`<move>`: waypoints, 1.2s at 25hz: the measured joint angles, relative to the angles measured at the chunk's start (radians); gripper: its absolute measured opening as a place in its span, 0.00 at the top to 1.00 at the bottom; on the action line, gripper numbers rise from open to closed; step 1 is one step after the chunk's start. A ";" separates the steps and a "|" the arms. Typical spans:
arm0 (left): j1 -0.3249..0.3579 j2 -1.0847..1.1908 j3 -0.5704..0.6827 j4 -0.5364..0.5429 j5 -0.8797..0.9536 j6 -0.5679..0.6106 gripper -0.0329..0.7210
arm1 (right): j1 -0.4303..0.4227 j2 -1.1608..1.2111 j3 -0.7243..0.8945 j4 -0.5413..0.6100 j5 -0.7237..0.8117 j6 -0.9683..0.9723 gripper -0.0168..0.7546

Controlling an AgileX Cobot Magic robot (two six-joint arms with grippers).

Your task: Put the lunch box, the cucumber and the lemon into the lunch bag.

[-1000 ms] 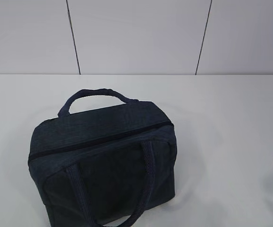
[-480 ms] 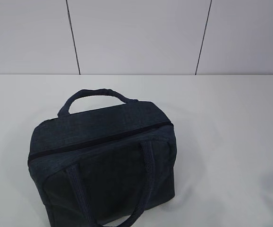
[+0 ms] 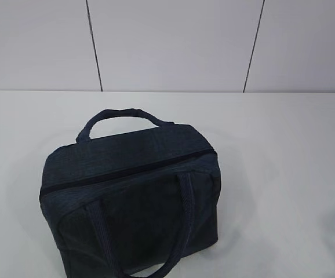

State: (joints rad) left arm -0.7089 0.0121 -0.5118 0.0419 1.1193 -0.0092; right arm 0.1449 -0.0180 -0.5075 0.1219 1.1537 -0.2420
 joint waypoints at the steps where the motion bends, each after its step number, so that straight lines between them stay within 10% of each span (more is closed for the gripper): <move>1: 0.047 0.000 0.000 -0.004 0.000 0.000 0.64 | 0.000 0.000 0.000 -0.007 0.000 0.000 0.45; 12: 0.514 0.000 0.000 -0.019 -0.002 0.000 0.64 | 0.000 0.000 0.000 -0.015 -0.002 0.000 0.45; 30: 0.544 0.000 0.000 -0.021 -0.002 0.000 0.64 | 0.000 0.000 0.000 -0.015 -0.005 0.000 0.45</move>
State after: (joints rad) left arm -0.1645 0.0121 -0.5118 0.0212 1.1170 -0.0092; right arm 0.1449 -0.0180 -0.5075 0.1066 1.1491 -0.2420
